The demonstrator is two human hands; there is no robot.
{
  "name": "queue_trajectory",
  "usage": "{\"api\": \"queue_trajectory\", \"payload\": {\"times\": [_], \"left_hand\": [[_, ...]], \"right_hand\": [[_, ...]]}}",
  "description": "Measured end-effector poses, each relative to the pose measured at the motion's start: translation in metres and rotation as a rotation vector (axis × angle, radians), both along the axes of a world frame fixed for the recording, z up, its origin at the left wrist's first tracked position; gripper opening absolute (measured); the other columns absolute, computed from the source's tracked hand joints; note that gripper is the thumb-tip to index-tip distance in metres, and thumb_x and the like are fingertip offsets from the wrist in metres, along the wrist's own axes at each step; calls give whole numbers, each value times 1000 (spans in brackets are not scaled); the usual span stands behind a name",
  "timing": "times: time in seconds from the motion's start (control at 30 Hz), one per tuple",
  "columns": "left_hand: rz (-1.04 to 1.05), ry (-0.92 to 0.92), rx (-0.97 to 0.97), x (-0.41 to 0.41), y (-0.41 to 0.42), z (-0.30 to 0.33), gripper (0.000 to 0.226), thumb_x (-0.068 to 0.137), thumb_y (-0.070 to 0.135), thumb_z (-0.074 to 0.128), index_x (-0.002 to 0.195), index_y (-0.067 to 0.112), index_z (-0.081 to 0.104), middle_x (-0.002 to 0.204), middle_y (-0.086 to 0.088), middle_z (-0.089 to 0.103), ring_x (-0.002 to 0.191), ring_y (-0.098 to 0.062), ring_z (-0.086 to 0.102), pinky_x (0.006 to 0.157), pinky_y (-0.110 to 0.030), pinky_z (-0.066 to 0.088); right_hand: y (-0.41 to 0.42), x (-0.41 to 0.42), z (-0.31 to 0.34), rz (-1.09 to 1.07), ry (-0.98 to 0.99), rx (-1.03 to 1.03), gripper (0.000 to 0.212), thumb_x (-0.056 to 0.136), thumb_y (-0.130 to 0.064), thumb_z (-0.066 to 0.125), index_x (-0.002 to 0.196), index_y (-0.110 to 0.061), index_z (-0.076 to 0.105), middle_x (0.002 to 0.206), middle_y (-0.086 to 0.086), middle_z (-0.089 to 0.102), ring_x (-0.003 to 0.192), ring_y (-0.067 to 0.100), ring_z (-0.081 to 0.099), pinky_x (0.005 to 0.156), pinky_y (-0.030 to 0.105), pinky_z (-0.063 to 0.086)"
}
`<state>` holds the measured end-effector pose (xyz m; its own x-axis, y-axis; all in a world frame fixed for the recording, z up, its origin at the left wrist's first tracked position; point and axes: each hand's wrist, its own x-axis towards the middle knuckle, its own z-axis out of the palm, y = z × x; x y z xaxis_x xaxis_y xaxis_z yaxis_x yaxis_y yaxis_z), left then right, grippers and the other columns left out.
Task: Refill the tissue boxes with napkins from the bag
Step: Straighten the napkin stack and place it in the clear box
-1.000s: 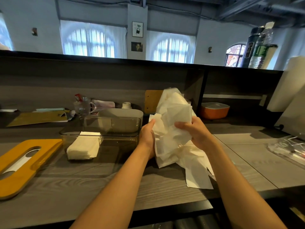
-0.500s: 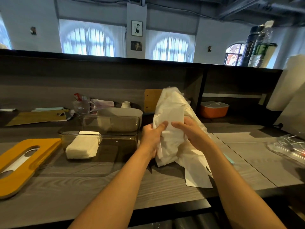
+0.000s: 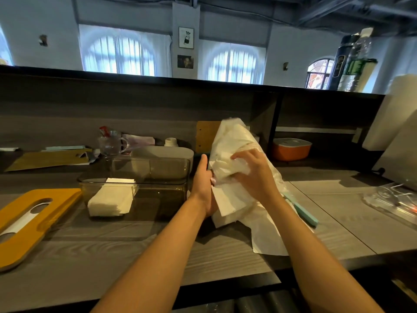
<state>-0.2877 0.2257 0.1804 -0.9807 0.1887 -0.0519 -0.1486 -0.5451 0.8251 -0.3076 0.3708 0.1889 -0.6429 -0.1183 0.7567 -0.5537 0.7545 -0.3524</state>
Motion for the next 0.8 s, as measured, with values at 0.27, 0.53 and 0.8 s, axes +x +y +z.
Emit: {"api": "queue_trajectory", "payload": {"times": [0.27, 0.53, 0.8], "left_hand": [[34, 51, -138, 1, -2, -2, 68, 84, 72, 52, 131, 24, 60, 117, -9, 72, 109, -30, 68, 99, -50, 52], [286, -125, -177, -15, -2, -15, 56, 82, 49, 73, 127, 22, 56, 113, -11, 69, 97, -31, 70, 84, -51, 59], [261, -65, -149, -13, 1, -13, 66, 66, 63, 74, 117, 22, 65, 107, -11, 74, 95, -32, 73, 85, -56, 58]], "right_hand": [[3, 12, 7, 269, -223, -49, 7, 91, -27, 68, 96, -26, 72, 104, -16, 61, 100, 3, 56, 81, 18, 47], [-2, 15, 9, 397, -325, -164, 27, 95, -36, 58, 78, -25, 74, 106, -12, 70, 102, 2, 63, 86, 20, 52], [-2, 6, 4, 115, -216, 14, 36, 80, -28, 80, 112, -24, 65, 102, -11, 58, 83, 9, 55, 71, 19, 53]]}}
